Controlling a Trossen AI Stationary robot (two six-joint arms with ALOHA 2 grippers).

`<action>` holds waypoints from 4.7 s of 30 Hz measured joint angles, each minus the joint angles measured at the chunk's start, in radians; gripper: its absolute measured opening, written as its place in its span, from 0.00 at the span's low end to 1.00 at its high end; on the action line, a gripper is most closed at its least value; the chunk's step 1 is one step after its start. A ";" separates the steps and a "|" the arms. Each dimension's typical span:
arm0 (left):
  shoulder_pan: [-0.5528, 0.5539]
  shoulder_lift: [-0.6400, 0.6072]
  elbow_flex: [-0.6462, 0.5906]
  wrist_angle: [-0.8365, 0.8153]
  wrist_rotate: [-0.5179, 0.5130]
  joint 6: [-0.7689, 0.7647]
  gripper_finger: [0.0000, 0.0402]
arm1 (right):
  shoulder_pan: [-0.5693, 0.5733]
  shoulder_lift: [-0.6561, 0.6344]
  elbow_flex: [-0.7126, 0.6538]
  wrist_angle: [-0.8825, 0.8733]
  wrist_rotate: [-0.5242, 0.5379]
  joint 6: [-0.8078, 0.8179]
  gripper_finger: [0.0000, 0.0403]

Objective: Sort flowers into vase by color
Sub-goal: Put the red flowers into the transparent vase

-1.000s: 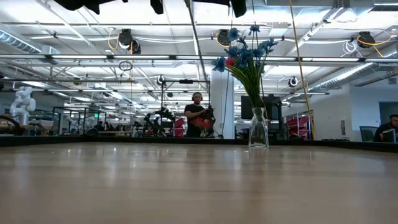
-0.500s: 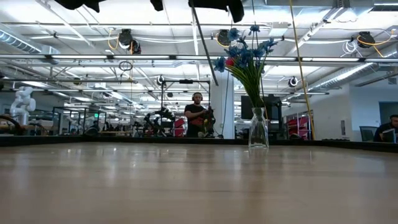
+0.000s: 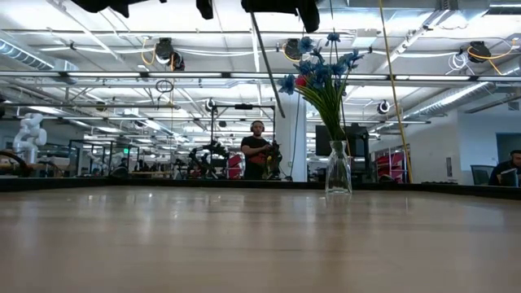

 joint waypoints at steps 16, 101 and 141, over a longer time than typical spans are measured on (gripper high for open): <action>0.116 -0.199 0.000 -0.180 -0.001 0.001 0.24 | 0.023 -0.085 0.002 -0.143 0.062 0.160 0.00; 0.152 -0.286 0.000 -0.650 -0.138 -0.131 0.24 | -0.412 -1.095 -1.143 0.609 -0.130 -0.160 0.00; 0.152 -0.285 0.000 -0.657 -0.201 -0.210 0.24 | -0.839 -0.630 -0.997 0.922 -0.595 -0.233 0.00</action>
